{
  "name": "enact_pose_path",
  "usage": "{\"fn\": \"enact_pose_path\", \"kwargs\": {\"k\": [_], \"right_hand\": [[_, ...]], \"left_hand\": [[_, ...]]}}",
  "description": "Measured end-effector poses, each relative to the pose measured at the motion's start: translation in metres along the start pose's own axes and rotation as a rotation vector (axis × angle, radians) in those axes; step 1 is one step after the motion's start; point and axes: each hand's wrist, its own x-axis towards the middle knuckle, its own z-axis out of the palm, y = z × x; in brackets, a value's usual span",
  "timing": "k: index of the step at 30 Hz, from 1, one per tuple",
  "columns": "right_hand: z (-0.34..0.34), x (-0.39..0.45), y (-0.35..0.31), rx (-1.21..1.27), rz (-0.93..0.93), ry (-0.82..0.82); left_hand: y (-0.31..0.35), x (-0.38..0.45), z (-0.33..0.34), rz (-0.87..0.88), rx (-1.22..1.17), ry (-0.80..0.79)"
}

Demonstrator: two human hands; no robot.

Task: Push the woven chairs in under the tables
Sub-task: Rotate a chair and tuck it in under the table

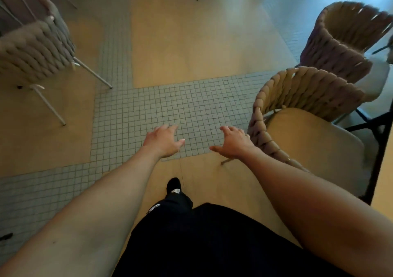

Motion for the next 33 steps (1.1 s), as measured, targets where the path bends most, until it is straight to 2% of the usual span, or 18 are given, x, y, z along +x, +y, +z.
{"fn": "enact_pose_path", "kwargs": {"k": [8, 15, 24, 33], "right_hand": [[-0.050, 0.089, -0.025, 0.100, 0.149, 0.053], [-0.075, 0.137, -0.003, 0.194, 0.303, 0.086], [-0.110, 0.203, 0.071, 0.280, 0.509, 0.123], [-0.132, 0.236, 0.135, 0.403, 0.658, 0.132]], "left_hand": [[-0.012, 0.131, -0.071, 0.156, 0.116, -0.056], [0.018, 0.224, -0.108, 0.337, 0.231, -0.105], [0.110, 0.350, -0.127, 0.569, 0.318, -0.146], [0.208, 0.432, -0.131, 0.766, 0.415, -0.184]]}}
